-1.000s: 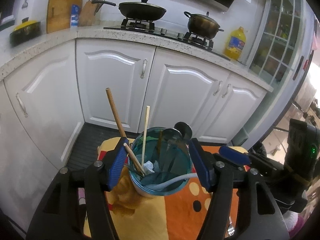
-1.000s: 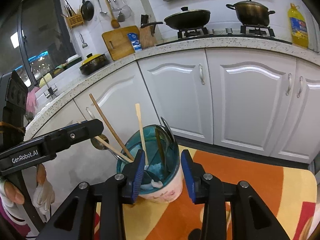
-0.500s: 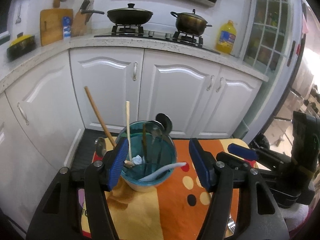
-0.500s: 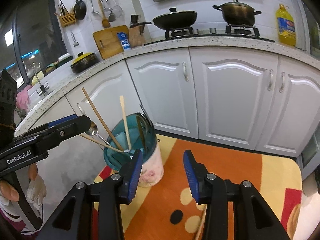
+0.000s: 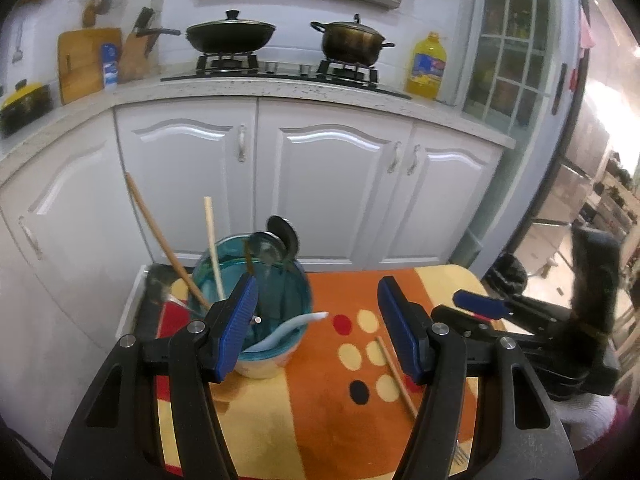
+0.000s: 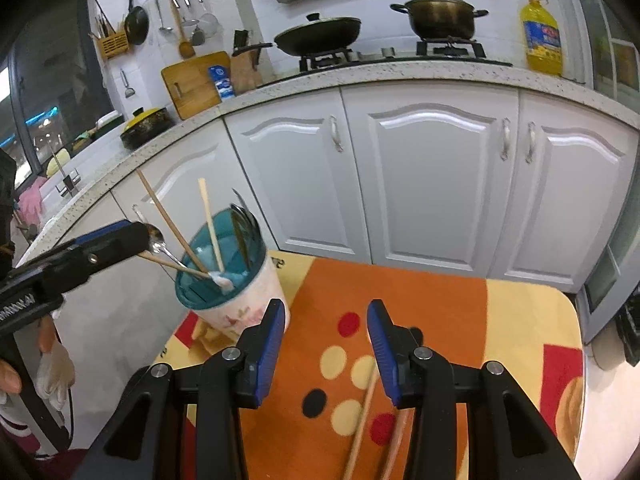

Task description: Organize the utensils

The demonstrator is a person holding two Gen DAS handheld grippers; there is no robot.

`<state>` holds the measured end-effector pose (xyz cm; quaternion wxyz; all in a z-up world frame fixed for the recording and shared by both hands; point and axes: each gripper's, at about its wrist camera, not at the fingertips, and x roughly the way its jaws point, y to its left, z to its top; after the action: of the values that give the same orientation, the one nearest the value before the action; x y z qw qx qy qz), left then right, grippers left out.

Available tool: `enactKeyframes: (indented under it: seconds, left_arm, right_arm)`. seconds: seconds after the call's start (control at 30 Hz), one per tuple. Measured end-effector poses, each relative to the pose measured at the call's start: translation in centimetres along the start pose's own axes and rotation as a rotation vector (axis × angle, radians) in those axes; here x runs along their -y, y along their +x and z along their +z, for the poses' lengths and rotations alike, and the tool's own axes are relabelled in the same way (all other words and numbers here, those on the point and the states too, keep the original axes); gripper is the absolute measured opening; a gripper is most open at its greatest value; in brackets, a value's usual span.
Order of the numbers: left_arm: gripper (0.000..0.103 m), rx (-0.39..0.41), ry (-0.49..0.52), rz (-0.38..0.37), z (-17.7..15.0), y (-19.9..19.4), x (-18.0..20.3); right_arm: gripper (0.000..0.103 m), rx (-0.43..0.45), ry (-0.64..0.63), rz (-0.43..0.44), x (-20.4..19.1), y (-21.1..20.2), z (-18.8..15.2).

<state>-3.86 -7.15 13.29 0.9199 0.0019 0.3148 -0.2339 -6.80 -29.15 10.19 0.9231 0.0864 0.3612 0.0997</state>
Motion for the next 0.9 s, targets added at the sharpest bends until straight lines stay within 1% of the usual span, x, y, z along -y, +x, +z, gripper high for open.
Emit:
enactKeyframes:
  seconds: [0.17,0.37,0.43,0.5,0.53,0.67,0.73,0.77,0.8,0.9]
  left_arm:
    - [0.062,0.003,0.044,-0.008,-0.5,0.0,1.1]
    - [0.062,0.012,0.052,-0.029,0.2,-0.3,1.5]
    - [0.062,0.026,0.043,-0.037,0.6,-0.8,1.4]
    - [0.062,0.036,0.037,-0.066,1.0,-1.5,1.5]
    - [0.062,0.035,0.041,-0.08,1.0,-1.7,1.6]
    - [0.062,-0.012,0.09,-0.139,0.5,-1.4,3.4]
    - [0.062,-0.058,0.102,-0.17,-0.2,-0.5,4.5]
    - [0.062,-0.079,0.103,-0.178,-0.6,0.0,4.9]
    - [0.062,-0.102,0.101,-0.185,-1.0,0.7,5.3]
    - [0.062,-0.178,0.097,-0.209,-2.5,2.7,6.3]
  right_arm:
    - [0.041,-0.043,0.019,-0.025,2.1,0.6,-1.9]
    - [0.041,-0.14,0.024,-0.041,3.9,3.2,-4.7]
    - [0.038,-0.171,0.035,-0.047,4.6,4.1,-5.6]
    - [0.032,-0.204,0.03,-0.067,5.0,5.0,-6.5]
    - [0.031,-0.222,0.028,-0.08,5.2,5.5,-6.9]
    - [0.027,-0.268,0.048,-0.088,6.2,7.2,-8.2]
    - [0.022,-0.28,0.046,-0.091,6.3,7.8,-8.6]
    - [0.015,-0.289,0.036,-0.092,6.4,8.1,-8.7]
    - [0.012,-0.296,0.015,-0.104,6.4,8.4,-8.9]
    - [0.012,-0.283,-0.014,-0.117,6.7,8.1,-9.1]
